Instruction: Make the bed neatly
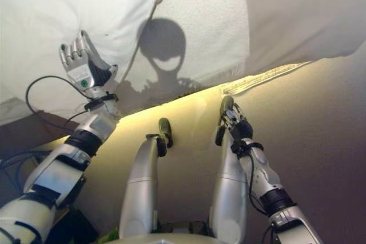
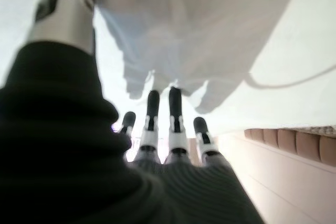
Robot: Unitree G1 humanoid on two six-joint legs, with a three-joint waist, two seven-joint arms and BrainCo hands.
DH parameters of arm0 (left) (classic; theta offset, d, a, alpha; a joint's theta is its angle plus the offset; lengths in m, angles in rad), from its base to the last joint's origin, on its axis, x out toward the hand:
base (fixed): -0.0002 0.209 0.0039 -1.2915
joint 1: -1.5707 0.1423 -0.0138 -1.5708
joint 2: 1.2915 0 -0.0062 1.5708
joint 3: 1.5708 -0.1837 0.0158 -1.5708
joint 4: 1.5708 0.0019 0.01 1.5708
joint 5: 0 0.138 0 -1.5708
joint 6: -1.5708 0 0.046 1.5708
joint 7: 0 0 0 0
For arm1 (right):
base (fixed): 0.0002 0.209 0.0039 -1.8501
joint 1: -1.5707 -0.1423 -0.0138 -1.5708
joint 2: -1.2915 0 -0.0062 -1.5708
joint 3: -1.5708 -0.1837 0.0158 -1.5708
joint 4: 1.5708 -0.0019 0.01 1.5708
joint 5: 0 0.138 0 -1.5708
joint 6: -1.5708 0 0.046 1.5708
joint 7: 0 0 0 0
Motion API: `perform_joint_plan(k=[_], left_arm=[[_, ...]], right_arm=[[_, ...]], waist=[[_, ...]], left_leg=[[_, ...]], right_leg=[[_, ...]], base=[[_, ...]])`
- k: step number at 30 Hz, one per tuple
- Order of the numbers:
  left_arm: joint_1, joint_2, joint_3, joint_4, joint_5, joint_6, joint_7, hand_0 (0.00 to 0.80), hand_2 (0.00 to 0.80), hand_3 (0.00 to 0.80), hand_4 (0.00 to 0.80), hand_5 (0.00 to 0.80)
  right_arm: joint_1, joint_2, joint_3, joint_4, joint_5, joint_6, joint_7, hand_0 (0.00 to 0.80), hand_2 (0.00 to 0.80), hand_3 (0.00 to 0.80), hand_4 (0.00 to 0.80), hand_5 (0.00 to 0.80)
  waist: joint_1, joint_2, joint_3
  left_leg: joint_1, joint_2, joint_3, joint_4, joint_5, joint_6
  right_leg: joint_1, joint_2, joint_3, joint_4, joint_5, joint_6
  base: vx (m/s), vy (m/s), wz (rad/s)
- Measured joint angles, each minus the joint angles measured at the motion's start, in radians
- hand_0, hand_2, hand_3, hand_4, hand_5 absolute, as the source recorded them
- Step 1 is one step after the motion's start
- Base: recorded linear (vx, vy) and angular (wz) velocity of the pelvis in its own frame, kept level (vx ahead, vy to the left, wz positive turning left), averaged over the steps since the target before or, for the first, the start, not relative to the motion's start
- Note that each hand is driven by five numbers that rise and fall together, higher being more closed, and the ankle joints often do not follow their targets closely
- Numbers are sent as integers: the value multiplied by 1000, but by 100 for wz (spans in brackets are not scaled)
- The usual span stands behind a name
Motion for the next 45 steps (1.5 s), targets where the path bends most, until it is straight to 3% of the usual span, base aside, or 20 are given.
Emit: perform_joint_plan(k=[6,8,10,11,21,26,33,40,45], left_arm=[[-29,-5,-14,8,7,28,-11,0,0,0,0,0],[-40,-4,-14,6,22,45,-34,402,402,402,402,402],[-55,-2,-14,3,22,54,-54,643,643,643,643,643],[-63,1,-13,2,23,64,-59,800,800,800,800,800],[-90,82,8,-18,28,91,-73,800,800,800,800,800],[-87,81,0,-26,17,88,-73,800,800,800,800,800],[10,54,13,-30,-42,45,-91,800,800,800,800,800],[193,37,154,-19,-140,-82,-116,800,800,800,800,800],[247,48,245,13,-241,-119,-155,800,800,800,800,800]], right_arm=[[-8,0,-4,3,15,-7,21,0,0,0,0,0],[-9,-1,-6,3,15,-6,24,0,0,0,0,0],[-10,-2,-12,2,15,-5,26,0,0,0,0,0],[-11,-2,-21,2,15,-5,29,0,0,0,0,0],[-13,-15,-26,1,32,-5,41,0,0,0,0,0],[-13,-15,-26,-5,32,-5,43,0,0,0,0,0],[31,-12,-24,-9,31,-5,53,0,0,0,0,0],[181,16,-25,-2,0,-5,96,0,0,0,0,0],[180,30,-32,-9,-39,-5,111,0,0,0,0,0]], waist=[[-1,0,0],[-3,0,0],[-4,0,0],[-4,0,0],[-16,-1,0],[-14,-1,0],[-15,-3,0],[-10,-3,-1],[18,-3,-2]], left_leg=[[-70,3,1,36,-4,8],[-91,4,1,51,-7,13],[-106,8,4,67,-12,16],[-111,8,4,72,-13,17],[-114,25,28,56,-11,25],[-100,18,29,42,-8,20],[73,12,27,-27,-6,18],[333,4,6,-155,22,2],[431,-1,1,-233,51,-2]], right_leg=[[-50,1,1,-8,20,7],[-67,1,2,-2,21,8],[-79,0,5,8,22,9],[-83,0,6,10,22,9],[-88,-3,3,-38,38,34],[-76,-4,4,-34,57,2],[89,-15,-6,-64,30,11],[351,-45,-67,-94,-23,13],[449,-52,-87,-124,-34,14]], base=[[-15,10,-2],[0,0,0],[0,0,0],[0,0,0],[-2,-5,-9],[-16,8,6],[56,-15,6],[64,-27,27],[29,32,19]])
